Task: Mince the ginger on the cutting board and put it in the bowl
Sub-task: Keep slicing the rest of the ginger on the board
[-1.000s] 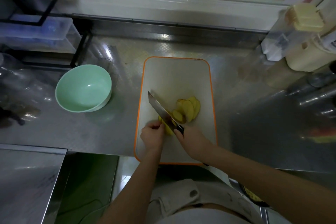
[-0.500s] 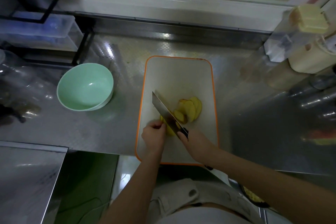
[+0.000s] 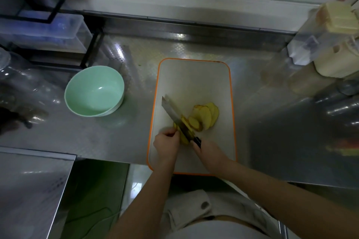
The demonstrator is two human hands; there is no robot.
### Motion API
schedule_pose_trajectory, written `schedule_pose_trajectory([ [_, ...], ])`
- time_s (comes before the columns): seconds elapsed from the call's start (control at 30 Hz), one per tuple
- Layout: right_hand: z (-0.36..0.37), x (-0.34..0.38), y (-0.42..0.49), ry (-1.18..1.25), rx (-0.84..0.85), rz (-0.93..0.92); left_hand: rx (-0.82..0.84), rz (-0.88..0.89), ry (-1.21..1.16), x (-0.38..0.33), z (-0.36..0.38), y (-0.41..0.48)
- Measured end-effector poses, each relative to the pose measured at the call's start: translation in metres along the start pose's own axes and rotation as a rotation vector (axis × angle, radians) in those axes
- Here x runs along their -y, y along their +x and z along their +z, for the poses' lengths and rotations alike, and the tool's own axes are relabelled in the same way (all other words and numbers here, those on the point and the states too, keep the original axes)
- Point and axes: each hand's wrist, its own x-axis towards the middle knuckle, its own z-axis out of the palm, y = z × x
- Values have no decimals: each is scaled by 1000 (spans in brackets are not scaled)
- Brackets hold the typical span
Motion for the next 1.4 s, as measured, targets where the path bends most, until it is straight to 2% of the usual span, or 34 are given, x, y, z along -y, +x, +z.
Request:
schedule_pose_trajectory([
  [0.1,-9,-7,6,71,-5,7,20,8,5,1,0,0],
  [0.33,-21,-4,14,26,-54,6,43,15,-11,2,-3,-2],
  [0.5,-23,0,7,87,-119,-15,36,20,-40,3,-3,1],
  [1.03,-21,5,-19,24,-42,-23,36,34,-52,5,-2,-1],
  [1.4,-11,14,-6,-29,-63,-23,18,37,-37,7,1,0],
])
